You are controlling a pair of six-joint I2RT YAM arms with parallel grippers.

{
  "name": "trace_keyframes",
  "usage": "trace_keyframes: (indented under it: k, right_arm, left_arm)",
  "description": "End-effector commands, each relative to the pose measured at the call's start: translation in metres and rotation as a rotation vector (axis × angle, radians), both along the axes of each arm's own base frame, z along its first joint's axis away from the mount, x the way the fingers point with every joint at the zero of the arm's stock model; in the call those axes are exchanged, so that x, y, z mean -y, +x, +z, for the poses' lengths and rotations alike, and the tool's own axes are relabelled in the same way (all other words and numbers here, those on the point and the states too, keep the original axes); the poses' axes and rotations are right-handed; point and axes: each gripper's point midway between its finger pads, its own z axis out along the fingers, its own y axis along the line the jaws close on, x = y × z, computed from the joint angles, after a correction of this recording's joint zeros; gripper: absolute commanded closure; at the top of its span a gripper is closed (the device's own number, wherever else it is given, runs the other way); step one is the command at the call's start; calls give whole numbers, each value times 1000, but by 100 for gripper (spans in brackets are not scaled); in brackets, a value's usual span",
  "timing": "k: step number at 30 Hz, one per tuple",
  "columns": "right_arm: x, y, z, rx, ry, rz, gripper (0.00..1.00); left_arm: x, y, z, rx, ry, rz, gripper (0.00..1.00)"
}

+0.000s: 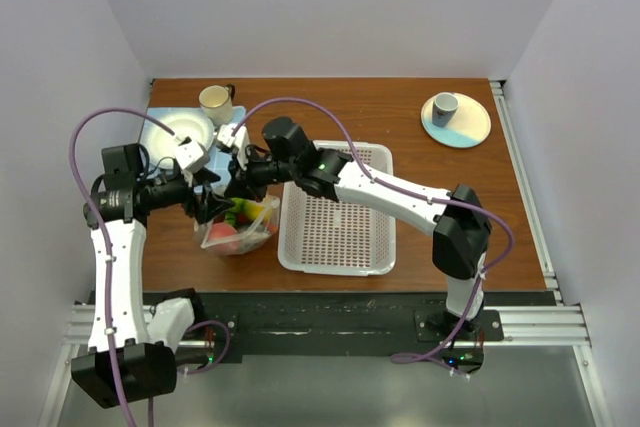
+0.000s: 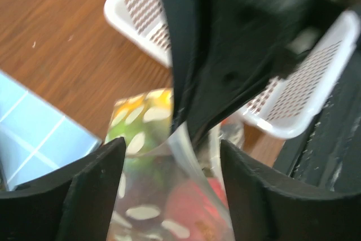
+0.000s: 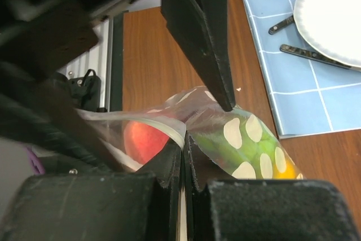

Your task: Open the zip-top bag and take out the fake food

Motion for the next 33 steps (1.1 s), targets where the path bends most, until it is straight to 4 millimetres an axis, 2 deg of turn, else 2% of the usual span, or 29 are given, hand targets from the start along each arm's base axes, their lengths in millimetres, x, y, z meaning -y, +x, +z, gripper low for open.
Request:
trace_keyframes:
  k: [1, 2, 4, 7, 10, 11, 12, 14, 15, 16, 17, 18, 19, 20, 21, 23, 24, 25, 26, 29, 30, 31, 33]
  right_arm:
    - [-1, 0, 48, 63, 89, -9, 100]
    - [1, 0, 52, 74, 89, -14, 100]
    - [5, 0, 50, 77, 80, -20, 100]
    - [8, 0, 50, 84, 74, -24, 100]
    - [12, 1, 49, 86, 66, -44, 100]
    - [14, 1, 49, 87, 64, -49, 100]
    - [17, 4, 45, 86, 54, -70, 93]
    - [25, 5, 54, 91, 67, -112, 61]
    - [33, 9, 47, 93, 52, -163, 57]
    - [40, 9, 68, 119, 102, -189, 48]
    - [47, 8, 77, 125, 127, -216, 37]
    - [54, 7, 72, 127, 121, -242, 34]
    - [60, 10, 81, 150, 143, -284, 33]
    - [68, -3, 103, 139, 194, -300, 32]
    - [70, -11, 101, 124, 196, -303, 32]
    - [68, -33, 117, 92, 271, -294, 34]
    - [57, -58, 106, 69, 261, -250, 36]
    - [50, -67, 101, 50, 259, -250, 42]
    - [36, -80, 83, 36, 228, -248, 46]
    - [21, -84, 70, 12, 249, -310, 58]
    - [18, -83, 53, 5, 235, -324, 60]
    - [13, -82, 53, -7, 261, -339, 66]
    - [6, -78, 35, -18, 242, -369, 71]
  left_arm:
    - [-24, 17, -29, 9, 143, 99, 33]
    - [-32, 27, -29, 46, 168, 139, 45]
    - [-45, 37, -31, 59, 215, 216, 53]
    - [-46, 43, -21, 91, 203, 243, 65]
    - [-45, 46, -12, 93, 183, 248, 85]
    - [-45, 47, -10, 95, 183, 249, 89]
    - [-45, 47, -9, 91, 175, 252, 92]
    - [-43, 46, -8, 85, 164, 255, 99]
    - [-41, 45, -9, 74, 148, 253, 100]
    - [-40, 45, -9, 72, 142, 252, 100]
    - [-39, 43, -12, 62, 134, 248, 100]
    - [-38, 42, -14, 51, 122, 246, 100]
    - [-37, 42, -14, 50, 117, 246, 100]
    - [-36, 41, -17, 45, 114, 246, 100]
    - [-35, 40, -18, 36, 105, 245, 100]
    - [-32, 36, -19, 33, 93, 240, 100]
    - [-30, 34, -18, 29, 79, 231, 100]
    - [-28, 31, -20, 20, 73, 227, 100]
    - [-26, 28, -20, 16, 66, 224, 100]
    - [-21, 15, -22, -6, 59, 203, 100]
    - [-21, 12, -22, -1, 68, 196, 100]
    - [-19, 4, -22, -1, 74, 185, 100]
    - [-23, 4, -10, 46, 97, 210, 100]
